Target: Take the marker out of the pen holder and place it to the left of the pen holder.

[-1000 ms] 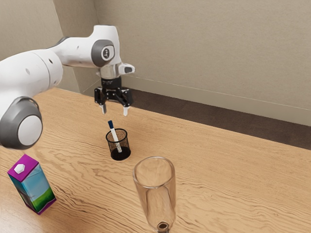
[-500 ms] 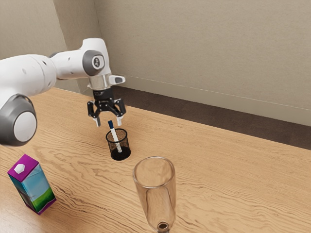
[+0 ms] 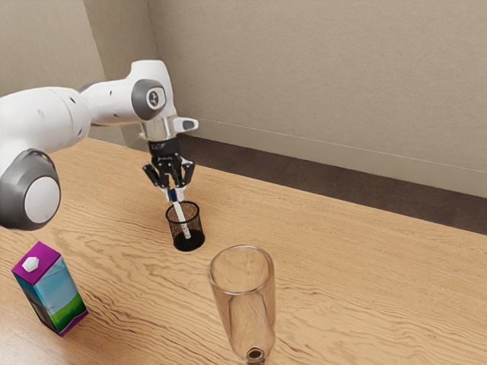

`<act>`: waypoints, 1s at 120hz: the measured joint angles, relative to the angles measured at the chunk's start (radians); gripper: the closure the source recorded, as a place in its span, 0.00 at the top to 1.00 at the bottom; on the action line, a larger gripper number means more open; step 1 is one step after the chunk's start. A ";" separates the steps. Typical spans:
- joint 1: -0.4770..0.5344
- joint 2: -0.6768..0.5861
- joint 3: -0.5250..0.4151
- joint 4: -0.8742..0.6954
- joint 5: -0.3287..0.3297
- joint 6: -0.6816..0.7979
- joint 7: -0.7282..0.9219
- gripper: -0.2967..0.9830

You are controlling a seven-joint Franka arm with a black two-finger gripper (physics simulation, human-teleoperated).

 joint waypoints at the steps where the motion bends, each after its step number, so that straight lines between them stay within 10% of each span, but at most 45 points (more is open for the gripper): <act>1: 0.000 0.000 -0.001 0.000 0.000 0.000 0.000 0.29; 53: 0.000 -0.206 -0.018 0.021 0.021 -0.068 0.011 0.18; 120: 0.000 -0.101 -0.008 0.006 0.346 -0.509 -0.021 0.16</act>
